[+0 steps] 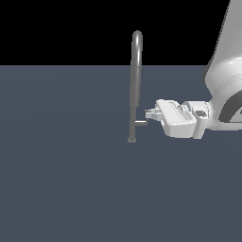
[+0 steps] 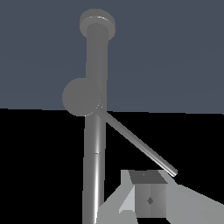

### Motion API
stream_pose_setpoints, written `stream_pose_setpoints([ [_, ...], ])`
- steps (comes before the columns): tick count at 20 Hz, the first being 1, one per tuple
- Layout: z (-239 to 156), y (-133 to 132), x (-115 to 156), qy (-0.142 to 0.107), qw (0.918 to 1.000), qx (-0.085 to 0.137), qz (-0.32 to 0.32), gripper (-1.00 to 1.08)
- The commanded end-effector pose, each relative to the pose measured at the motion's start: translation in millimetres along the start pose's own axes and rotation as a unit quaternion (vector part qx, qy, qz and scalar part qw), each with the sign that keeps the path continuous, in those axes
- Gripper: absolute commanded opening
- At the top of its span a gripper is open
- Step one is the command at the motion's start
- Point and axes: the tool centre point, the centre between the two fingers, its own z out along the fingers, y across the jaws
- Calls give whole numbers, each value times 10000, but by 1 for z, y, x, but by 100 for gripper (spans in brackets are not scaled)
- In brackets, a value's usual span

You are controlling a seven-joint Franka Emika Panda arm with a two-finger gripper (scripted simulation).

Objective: Turn on the faucet by rotating a designated handle.

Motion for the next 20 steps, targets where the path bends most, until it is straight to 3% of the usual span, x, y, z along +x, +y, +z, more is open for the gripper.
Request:
stream_pose_setpoints([
  [1,0,8,11,-8,10000,-5,47,-100],
  [6,0,29,40,-29,9999,-19,135,-100],
  [7,0,29,40,-29,9999,-19,135,-100],
  [8,0,17,22,-32,10000,-27,-16,-100],
  [17,0,28,75,-30,9999,-20,138,-100],
  [18,0,28,75,-30,9999,-20,138,-100],
  [19,0,17,52,-55,10000,-43,-56,-100],
  [20,0,16,56,-53,10000,-41,-40,-100],
])
